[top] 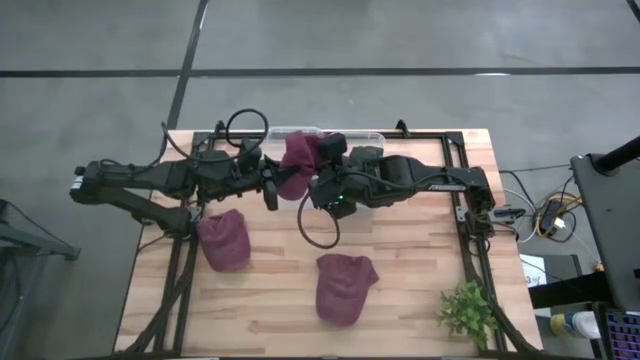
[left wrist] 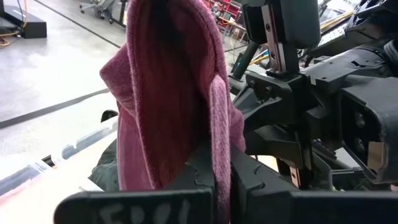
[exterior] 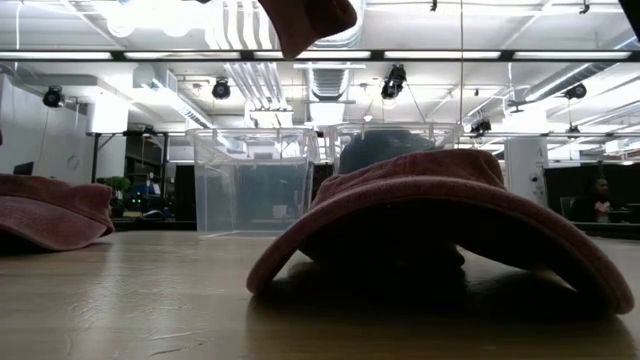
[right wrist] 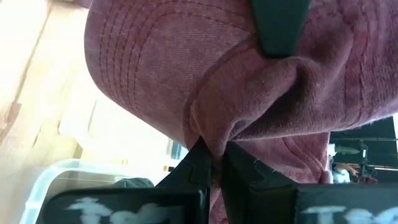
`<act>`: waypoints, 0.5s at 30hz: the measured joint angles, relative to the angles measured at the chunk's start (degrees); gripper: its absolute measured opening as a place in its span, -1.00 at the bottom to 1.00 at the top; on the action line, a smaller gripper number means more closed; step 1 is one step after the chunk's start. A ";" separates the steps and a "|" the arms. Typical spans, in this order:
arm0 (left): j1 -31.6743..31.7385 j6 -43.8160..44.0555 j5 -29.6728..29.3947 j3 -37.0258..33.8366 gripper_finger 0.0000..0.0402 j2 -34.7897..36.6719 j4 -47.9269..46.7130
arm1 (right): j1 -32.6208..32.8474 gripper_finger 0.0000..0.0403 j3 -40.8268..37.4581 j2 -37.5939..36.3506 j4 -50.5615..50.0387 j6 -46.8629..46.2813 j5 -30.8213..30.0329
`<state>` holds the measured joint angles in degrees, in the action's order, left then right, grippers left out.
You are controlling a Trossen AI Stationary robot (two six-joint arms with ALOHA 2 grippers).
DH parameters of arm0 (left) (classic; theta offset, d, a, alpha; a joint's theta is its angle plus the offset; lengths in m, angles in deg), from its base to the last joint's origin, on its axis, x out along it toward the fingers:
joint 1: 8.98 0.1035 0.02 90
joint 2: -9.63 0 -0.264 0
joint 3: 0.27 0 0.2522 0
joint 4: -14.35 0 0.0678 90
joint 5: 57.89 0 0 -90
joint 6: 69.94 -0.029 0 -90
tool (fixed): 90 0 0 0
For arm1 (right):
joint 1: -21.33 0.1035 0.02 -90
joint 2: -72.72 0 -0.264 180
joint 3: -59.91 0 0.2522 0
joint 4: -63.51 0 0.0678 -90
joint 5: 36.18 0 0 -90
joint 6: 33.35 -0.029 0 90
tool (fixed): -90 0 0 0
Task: Pick & Place hat
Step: Put the right red cap into the left transparent bin
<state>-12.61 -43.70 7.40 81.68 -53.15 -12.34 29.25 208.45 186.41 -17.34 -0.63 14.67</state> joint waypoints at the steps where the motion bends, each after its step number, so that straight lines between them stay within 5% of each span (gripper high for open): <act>1: 0.03 0.00 -0.15 0.00 -0.97 0.02 -0.02 | 0.00 -0.94 0.00 -0.02 -0.06 -0.03 0.00; 15: 1.13 1.67 -5.16 -0.22 -0.98 0.09 -0.16 | 0.11 -0.40 0.11 -1.86 -8.05 -7.01 0.13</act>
<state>-11.47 -42.03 2.24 81.46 -53.06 -12.50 29.36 208.56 184.55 -25.39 -7.64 14.80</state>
